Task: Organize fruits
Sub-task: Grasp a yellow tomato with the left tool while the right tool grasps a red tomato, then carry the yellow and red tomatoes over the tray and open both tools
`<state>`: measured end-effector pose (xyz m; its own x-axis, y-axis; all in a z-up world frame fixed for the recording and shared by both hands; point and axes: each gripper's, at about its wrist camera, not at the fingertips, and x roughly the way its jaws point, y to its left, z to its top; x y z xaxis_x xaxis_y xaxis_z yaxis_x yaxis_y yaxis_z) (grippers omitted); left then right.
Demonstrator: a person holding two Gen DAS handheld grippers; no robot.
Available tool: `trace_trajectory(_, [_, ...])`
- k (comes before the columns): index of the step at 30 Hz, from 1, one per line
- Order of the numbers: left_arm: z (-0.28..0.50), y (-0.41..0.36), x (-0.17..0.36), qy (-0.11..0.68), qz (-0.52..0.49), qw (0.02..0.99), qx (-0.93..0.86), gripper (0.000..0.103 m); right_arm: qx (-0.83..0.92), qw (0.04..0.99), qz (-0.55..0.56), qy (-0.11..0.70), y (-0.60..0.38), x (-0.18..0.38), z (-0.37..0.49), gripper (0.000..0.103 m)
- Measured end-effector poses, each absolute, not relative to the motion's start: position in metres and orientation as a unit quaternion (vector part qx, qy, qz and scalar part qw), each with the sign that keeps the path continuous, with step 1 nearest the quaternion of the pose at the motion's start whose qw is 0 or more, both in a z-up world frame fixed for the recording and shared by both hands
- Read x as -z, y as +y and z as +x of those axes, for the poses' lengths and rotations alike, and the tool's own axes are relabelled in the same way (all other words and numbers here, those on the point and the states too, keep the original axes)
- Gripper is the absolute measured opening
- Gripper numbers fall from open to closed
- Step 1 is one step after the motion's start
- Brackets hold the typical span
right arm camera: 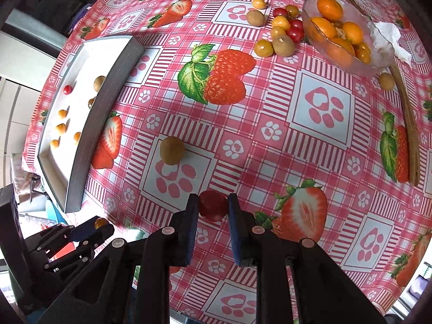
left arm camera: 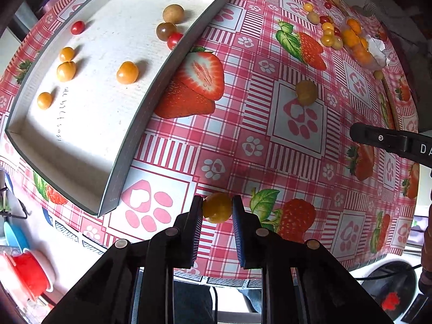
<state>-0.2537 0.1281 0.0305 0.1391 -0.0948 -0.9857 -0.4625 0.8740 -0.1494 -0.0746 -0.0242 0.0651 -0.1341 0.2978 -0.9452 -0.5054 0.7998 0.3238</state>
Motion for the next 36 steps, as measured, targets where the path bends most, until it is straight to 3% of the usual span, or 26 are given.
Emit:
trace_trajectory(9, [-0.246, 0.122, -0.066, 0.631, -0.198, 0.742, -0.111, 0.023, -0.292, 0.665, -0.057, 0.685, -0.055, -0.088, -0.088, 0.023])
trace_trajectory(36, [-0.242, 0.192, -0.117, 0.584, -0.187, 0.778, -0.134, 0.023, -0.296, 0.688, -0.07, 0.659, -0.014, -0.12, -0.09, 0.024])
